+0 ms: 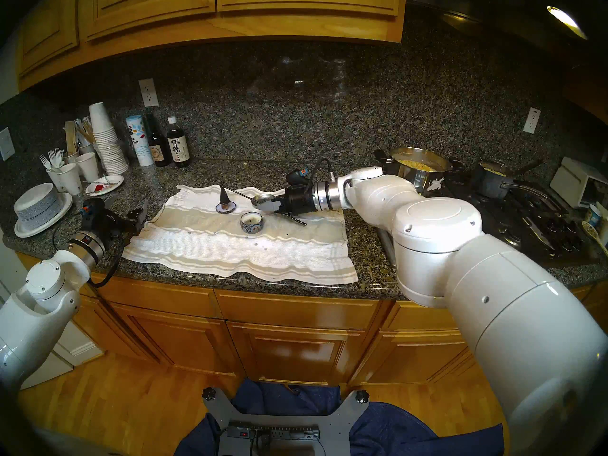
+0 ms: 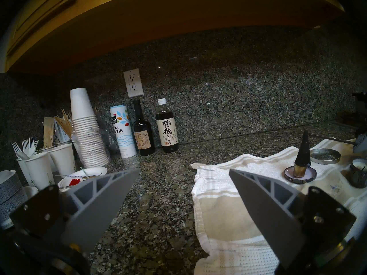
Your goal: Put out candle flame
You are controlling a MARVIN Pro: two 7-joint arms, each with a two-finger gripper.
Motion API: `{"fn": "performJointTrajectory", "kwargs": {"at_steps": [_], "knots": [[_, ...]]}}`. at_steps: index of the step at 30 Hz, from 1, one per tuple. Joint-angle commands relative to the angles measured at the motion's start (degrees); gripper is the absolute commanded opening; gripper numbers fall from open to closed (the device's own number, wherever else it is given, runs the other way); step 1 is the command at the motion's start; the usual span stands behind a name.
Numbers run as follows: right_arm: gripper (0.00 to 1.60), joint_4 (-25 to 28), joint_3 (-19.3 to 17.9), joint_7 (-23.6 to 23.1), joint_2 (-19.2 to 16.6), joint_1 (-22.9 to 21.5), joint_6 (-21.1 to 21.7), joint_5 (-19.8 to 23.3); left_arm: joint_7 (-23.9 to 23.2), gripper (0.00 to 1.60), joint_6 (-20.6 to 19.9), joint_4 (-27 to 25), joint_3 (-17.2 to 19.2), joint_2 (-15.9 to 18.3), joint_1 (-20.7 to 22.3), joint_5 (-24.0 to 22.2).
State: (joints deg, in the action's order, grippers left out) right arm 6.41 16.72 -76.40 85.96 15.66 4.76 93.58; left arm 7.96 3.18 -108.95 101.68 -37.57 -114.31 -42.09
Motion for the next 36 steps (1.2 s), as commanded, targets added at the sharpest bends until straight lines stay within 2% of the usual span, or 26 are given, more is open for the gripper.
{"fn": "performJointTrajectory", "kwargs": {"at_steps": [1, 16, 36], "knots": [[0.00, -0.1, -1.0, -0.6, -0.2, -2.7, -0.4, 0.8, 0.1, 1.60, 0.7, -0.9, 1.3, 0.4, 1.2, 0.1], [0.00, -0.6, -2.2, -1.6, -1.2, -4.1, -1.3, 1.2, 0.1, 1.60, 0.7, -0.9, 1.3, 0.4, 1.2, 0.1], [0.00, -0.7, -4.1, -3.2, -6.4, -3.2, -2.2, 1.8, 0.1, 1.60, 0.7, -0.9, 1.3, 0.4, 1.1, 0.1]]}}
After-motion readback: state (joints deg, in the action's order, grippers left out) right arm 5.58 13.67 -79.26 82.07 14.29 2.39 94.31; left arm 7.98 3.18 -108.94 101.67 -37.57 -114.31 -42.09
